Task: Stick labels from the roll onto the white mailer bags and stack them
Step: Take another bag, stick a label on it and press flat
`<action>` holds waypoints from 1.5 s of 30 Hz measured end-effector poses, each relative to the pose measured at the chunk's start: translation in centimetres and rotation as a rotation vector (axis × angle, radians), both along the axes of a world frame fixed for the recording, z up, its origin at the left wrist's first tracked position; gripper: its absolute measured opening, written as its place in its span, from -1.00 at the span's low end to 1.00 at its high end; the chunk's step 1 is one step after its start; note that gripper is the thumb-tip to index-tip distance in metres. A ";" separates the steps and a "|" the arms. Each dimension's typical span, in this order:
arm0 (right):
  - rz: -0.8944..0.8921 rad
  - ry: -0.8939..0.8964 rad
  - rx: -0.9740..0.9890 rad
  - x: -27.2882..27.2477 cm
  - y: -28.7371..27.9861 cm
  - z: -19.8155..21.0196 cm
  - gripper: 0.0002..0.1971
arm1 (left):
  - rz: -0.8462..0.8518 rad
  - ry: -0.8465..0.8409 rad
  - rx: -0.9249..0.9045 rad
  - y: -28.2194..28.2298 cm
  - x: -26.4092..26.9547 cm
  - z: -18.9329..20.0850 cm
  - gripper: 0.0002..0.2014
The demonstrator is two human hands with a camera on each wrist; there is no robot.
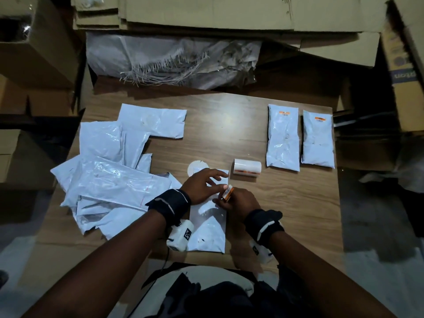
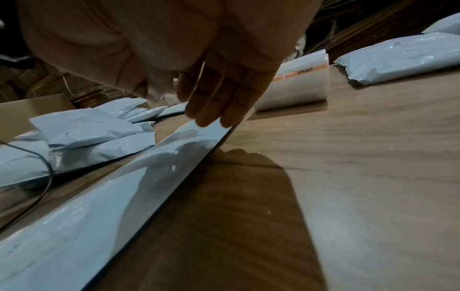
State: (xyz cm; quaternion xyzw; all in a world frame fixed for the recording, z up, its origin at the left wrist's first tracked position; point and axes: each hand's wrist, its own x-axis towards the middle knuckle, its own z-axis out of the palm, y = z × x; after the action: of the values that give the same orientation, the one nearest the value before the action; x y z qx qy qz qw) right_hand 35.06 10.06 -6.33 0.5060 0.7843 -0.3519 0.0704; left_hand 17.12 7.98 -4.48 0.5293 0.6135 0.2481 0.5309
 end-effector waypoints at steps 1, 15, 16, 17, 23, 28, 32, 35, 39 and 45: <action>0.043 0.000 -0.001 0.0 0.1 -0.4 -0.67 | -0.069 0.058 0.028 0.2 0.0 0.1 -0.72; -0.109 0.059 -0.108 1.3 1.0 -1.1 -0.84 | 0.042 0.157 0.168 0.4 -0.8 0.5 -0.91; -0.196 0.089 -0.114 1.5 1.0 -1.3 -0.91 | 0.098 0.142 0.144 0.3 -1.1 0.4 -0.84; -0.291 0.142 -0.128 1.6 1.1 -1.2 -0.97 | 0.165 0.108 0.116 0.0 -1.2 0.2 -0.77; -0.723 0.587 -0.487 -0.5 1.5 0.1 -0.86 | 0.449 -0.065 -0.121 -0.7 -1.6 -0.9 -0.88; -0.718 0.612 -0.497 -2.3 1.5 -0.4 -0.88 | 0.488 -0.160 -0.222 -0.8 -1.5 -1.8 -0.93; -0.692 0.541 -0.433 -2.6 1.4 -0.9 -0.87 | 0.504 -0.175 -0.234 -1.1 -1.6 -2.5 -0.90; -0.695 0.557 -0.428 -2.8 1.3 -1.4 -0.87 | 0.543 -0.176 -0.243 -1.4 -1.4 -2.7 -0.86; -0.674 0.478 -0.378 -3.5 1.5 -2.5 -0.79 | 0.506 -0.033 -0.212 -1.0 -1.3 -3.5 -0.95; -0.676 0.340 -0.266 -4.6 2.5 -3.8 -0.83 | 0.370 0.266 -0.171 0.2 -1.7 -4.1 -0.86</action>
State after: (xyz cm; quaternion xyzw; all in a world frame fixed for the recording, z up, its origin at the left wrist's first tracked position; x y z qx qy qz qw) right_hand 30.44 12.53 -10.15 0.6565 0.5219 -0.5324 -0.1152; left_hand 15.44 8.21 -8.61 0.3892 0.7833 0.2161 0.4338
